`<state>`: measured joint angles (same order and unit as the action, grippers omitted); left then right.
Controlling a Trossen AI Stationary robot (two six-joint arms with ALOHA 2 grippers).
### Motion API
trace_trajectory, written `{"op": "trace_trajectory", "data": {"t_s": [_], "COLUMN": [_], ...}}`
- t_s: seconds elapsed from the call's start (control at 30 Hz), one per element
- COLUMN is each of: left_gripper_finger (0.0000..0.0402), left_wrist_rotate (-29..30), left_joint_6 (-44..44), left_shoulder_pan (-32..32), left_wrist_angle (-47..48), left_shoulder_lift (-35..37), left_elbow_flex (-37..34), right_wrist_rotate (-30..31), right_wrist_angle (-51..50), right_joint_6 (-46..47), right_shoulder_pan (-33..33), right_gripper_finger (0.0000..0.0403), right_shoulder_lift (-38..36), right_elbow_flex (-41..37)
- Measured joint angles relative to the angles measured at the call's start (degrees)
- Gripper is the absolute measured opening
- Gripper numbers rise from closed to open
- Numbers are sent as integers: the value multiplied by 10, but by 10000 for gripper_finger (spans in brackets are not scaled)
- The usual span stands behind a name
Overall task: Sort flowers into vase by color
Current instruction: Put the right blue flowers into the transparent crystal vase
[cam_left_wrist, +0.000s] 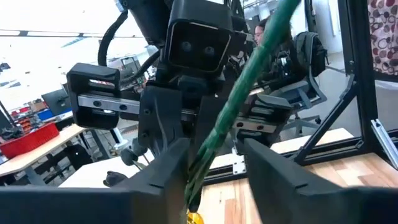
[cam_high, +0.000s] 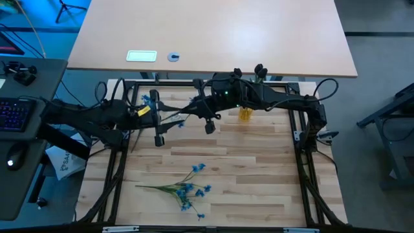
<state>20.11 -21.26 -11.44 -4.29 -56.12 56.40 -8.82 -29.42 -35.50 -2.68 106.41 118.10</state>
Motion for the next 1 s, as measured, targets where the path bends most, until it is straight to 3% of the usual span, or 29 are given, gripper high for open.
{"op": "trace_trajectory", "data": {"t_s": [0.23,0.47,0.6,0.73,0.87,1.0], "left_gripper_finger": [60,54,70,101,141,182], "left_wrist_rotate": [4,22,58,104,149,234], "left_joint_6": [12,58,81,51,-62,-203], "left_shoulder_pan": [-4,-4,-4,-16,-32,-50], "left_wrist_angle": [12,50,122,187,187,156], "left_shoulder_lift": [10,41,57,59,50,43], "left_elbow_flex": [1,1,1,1,1,0], "right_wrist_rotate": [-2,2,19,17,-20,-24], "right_wrist_angle": [4,8,6,27,25,24], "right_joint_6": [6,6,10,149,319,486], "right_shoulder_pan": [-2,-3,-9,-25,-39,-44], "right_gripper_finger": [0,0,0,0,0,0], "right_shoulder_lift": [0,-1,-13,-21,-15,-14], "right_elbow_flex": [0,0,-1,0,0,-1]}}
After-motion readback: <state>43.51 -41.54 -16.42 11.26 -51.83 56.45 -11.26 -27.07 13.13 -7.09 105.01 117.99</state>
